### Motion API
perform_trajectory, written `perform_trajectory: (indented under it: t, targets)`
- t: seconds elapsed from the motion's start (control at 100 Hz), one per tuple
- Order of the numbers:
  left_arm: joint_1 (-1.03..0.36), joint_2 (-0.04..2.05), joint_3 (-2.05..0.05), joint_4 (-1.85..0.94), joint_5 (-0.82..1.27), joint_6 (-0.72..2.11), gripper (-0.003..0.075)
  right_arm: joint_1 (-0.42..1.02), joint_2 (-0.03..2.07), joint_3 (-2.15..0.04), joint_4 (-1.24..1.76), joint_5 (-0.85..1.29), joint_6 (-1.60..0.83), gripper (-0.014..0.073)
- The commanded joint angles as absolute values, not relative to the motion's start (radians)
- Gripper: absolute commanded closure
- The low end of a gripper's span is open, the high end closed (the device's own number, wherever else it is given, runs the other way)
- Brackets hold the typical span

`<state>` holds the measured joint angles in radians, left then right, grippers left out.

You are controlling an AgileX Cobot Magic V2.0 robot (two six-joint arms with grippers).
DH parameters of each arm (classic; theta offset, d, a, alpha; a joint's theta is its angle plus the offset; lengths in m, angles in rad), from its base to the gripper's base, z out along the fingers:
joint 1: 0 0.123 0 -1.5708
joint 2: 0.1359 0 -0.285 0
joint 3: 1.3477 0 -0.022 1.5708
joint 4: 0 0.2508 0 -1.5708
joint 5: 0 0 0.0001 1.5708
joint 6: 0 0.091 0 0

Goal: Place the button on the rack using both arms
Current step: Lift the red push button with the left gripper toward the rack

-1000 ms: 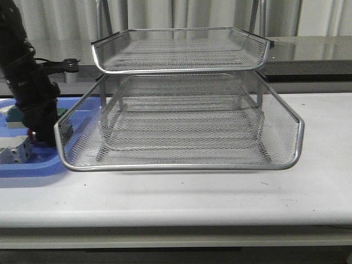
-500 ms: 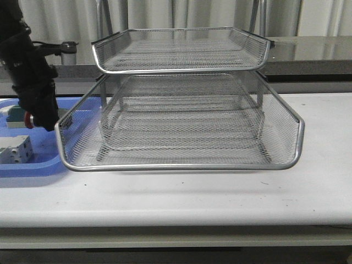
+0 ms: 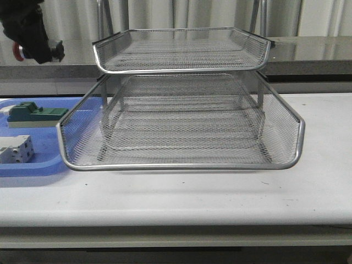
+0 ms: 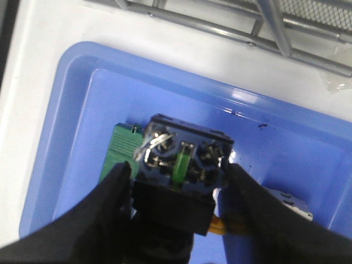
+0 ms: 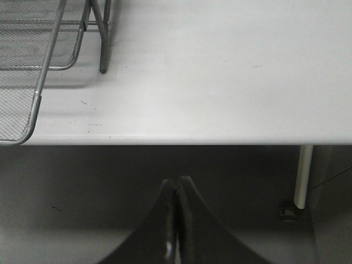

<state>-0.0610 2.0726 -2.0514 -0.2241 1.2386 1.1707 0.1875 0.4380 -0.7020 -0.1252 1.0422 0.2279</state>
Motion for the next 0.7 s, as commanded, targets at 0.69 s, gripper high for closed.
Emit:
perform_trajectory:
  t: [0.69]
  targets:
    - [-0.345, 1.735, -1.943, -0.176, 1.267, 0.948, 0.0741, 0.187, 0.446, -0.736, -0.142, 0.984, 0.226, 0.0703]
